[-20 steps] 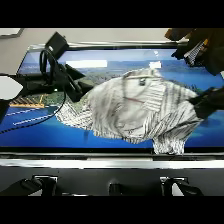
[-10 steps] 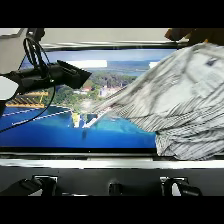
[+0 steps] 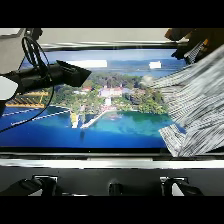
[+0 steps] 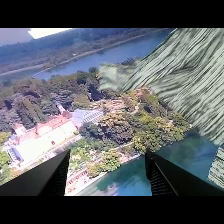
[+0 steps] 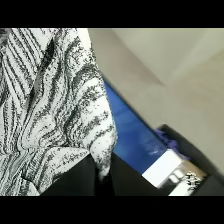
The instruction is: Fold the clothes and pants, and hang the long-sleeved shirts on hangers.
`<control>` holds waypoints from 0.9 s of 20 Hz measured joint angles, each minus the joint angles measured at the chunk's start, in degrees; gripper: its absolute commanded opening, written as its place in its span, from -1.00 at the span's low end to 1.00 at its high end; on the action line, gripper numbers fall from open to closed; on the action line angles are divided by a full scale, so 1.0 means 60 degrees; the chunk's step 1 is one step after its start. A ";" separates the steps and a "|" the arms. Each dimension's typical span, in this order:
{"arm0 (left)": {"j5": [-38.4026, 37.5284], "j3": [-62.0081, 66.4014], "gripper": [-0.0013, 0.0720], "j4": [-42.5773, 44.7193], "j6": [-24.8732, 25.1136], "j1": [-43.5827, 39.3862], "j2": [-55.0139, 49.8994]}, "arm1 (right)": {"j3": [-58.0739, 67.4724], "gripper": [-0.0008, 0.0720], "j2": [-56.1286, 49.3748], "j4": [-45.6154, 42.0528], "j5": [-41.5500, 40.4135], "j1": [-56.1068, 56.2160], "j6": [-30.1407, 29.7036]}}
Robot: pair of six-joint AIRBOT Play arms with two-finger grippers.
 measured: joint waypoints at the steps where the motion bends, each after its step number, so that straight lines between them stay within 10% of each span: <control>1: 0.0000 0.0000 0.52 0.0000 -0.0018 0.0000 -0.0004 | 0.0397 -0.88 -0.0342 -0.0499 0.0026 0.0000 0.0186; 18: 0.0007 0.0000 0.52 0.0022 -0.0025 0.0000 -0.0055 | 0.1763 -0.88 -0.1559 -0.3497 -0.2925 -0.3013 0.2718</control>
